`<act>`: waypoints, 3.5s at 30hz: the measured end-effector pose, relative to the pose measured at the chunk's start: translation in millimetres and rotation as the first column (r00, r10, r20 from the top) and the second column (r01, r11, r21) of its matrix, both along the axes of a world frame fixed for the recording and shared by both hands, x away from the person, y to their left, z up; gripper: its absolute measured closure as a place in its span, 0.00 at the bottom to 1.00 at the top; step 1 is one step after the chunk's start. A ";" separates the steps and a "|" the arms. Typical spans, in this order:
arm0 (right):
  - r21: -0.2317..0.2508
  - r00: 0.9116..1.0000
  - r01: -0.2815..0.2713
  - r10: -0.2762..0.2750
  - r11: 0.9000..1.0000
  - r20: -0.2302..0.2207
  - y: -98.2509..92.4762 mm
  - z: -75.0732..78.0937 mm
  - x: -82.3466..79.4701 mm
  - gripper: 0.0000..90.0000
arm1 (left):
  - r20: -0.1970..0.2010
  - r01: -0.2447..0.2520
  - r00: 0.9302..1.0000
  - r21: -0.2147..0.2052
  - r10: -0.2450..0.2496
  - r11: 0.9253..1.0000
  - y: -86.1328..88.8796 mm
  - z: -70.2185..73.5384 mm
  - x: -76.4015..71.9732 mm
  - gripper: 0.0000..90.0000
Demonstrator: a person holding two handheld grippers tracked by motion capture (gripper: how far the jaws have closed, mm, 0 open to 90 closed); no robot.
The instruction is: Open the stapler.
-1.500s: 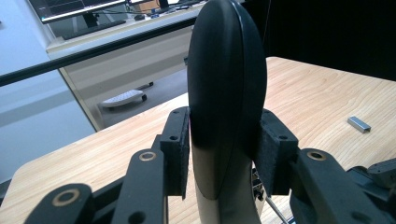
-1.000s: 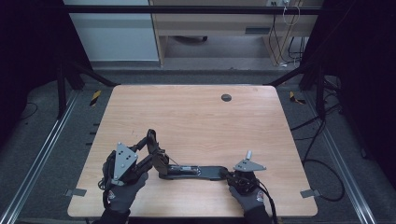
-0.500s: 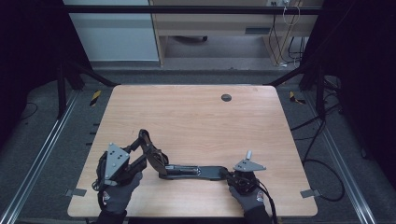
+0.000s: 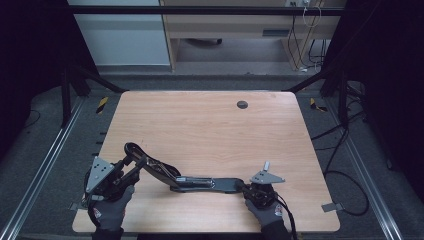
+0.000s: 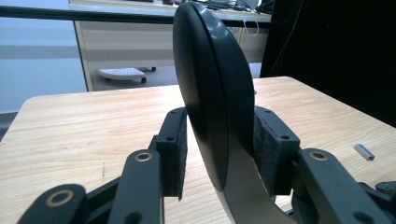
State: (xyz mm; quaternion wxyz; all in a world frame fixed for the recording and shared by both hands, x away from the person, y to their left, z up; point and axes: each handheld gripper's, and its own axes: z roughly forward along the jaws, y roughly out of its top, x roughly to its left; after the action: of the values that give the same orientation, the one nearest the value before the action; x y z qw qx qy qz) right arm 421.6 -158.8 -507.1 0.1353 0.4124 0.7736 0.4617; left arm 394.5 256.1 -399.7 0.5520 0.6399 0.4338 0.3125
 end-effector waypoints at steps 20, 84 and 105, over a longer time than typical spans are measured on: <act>0.003 1.000 0.001 -0.001 1.000 0.008 -0.2 -0.8 -0.3 1.00 | -0.004 -0.020 1.000 -0.028 0.020 0.999 14.9 -11.3 -0.2 0.61; 0.006 0.998 0.032 -0.033 0.999 0.060 -6.6 9.6 -3.0 0.83 | -0.126 0.003 0.992 0.177 0.019 0.984 26.7 -28.5 -15.7 0.29; -0.016 0.977 0.198 -0.196 0.980 0.081 -71.1 28.5 0.4 0.82 | -0.240 -0.051 0.966 0.189 0.097 0.981 34.3 -73.6 0.1 0.34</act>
State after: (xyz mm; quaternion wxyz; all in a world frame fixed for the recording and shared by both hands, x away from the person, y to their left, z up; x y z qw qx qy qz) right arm 422.0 -229.9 -478.6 0.2158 0.4670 0.7284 0.4526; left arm 394.5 290.4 -473.3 0.4208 0.7048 0.4926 0.2889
